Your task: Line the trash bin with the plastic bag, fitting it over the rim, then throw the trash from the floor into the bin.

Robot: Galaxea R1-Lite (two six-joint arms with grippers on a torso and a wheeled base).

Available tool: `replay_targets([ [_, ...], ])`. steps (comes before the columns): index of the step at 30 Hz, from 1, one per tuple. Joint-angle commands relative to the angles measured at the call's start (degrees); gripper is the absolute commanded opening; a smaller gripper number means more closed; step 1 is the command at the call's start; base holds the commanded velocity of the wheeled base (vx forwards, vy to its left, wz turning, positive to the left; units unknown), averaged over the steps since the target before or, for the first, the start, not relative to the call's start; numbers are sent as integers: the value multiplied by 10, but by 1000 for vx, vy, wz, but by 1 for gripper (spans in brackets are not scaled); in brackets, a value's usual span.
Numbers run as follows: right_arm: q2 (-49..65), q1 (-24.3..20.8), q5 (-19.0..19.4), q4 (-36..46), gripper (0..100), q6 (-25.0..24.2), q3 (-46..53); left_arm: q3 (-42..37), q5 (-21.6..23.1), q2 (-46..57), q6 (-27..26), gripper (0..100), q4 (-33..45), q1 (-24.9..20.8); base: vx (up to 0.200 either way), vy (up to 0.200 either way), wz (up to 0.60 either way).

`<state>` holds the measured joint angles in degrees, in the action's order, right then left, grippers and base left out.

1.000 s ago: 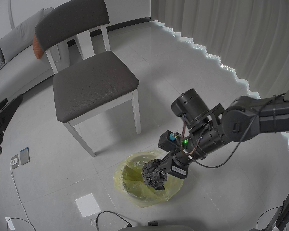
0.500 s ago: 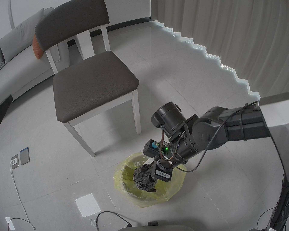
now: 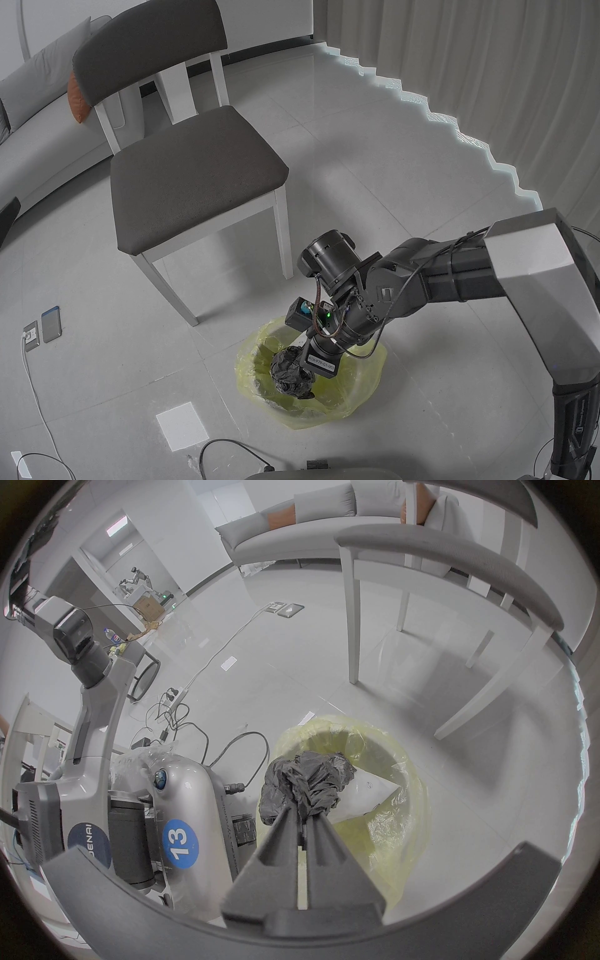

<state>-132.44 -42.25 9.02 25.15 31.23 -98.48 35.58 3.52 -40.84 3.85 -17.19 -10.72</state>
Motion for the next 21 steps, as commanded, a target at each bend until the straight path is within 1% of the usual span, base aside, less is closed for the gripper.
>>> replay_targets([
  [1, -37, 11, -1, 1, 0, -10, -30, -1, 0, -2, 1, 100, 0, 0, 0, 0, 0],
  [5, -44, 24, -1, 1, 0, -37, -56, -3, 3, -2, 1, 100, 1, 0, 0, 0, 0],
  [10, -36, 36, -1, 1, 0, -38, -60, -3, 5, -5, 1, 100, 1, 0, 0, 0, 0],
  [13, -8, 40, -1, 17, 0, -34, -59, -4, 5, -6, 2, 100, 1, 0, 0, 0, 0],
  [21, 61, 31, -7, 61, 0, -32, -51, -3, 5, -6, 5, 100, 1, 0, 0, 0, 0],
])
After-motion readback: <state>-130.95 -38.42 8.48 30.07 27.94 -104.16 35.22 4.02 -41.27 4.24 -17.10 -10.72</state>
